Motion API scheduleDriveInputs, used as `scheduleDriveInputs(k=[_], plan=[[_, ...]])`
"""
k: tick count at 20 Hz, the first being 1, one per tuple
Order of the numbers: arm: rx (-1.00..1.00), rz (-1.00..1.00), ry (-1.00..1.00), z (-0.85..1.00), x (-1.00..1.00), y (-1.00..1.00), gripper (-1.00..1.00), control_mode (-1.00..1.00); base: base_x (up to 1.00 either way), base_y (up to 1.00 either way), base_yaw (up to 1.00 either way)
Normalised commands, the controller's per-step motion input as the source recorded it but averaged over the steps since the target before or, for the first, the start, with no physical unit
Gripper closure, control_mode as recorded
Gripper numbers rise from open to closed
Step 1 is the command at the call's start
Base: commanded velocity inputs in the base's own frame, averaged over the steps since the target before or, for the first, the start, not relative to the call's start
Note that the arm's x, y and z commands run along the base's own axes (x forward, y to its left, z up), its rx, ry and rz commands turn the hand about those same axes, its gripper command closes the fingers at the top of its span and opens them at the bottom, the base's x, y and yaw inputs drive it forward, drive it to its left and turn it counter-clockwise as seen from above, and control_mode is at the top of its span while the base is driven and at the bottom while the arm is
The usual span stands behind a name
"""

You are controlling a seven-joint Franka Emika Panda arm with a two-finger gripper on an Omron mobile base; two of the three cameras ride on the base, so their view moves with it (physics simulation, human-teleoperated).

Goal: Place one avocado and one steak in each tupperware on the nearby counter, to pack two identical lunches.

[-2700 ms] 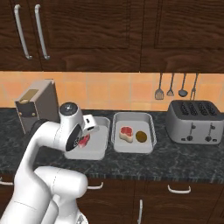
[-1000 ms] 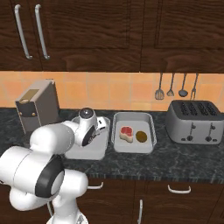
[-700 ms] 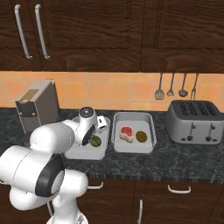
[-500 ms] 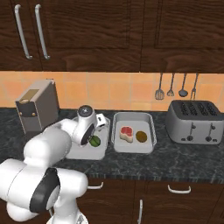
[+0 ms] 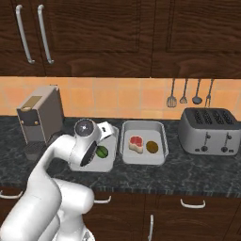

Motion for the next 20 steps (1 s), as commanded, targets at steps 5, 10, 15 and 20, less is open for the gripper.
scheduleDriveInputs(k=[5, 10, 15, 20], plan=[[0.00, 0.01, -0.16, 0.24, -0.27, -0.01, -1.00, -1.00, 0.00, 0.00, 0.00], [0.00, 0.00, 0.00, 0.00, 0.00, 0.00, -1.00, -1.00, 0.00, 0.00, 0.00], [0.18, 0.00, -0.10, 0.06, -0.22, -0.26, -1.00, -1.00, 0.00, 0.00, 0.00], [0.21, 0.00, -0.13, 0.07, -0.31, -0.30, -1.00, -1.00, 0.00, 0.00, 0.00]])
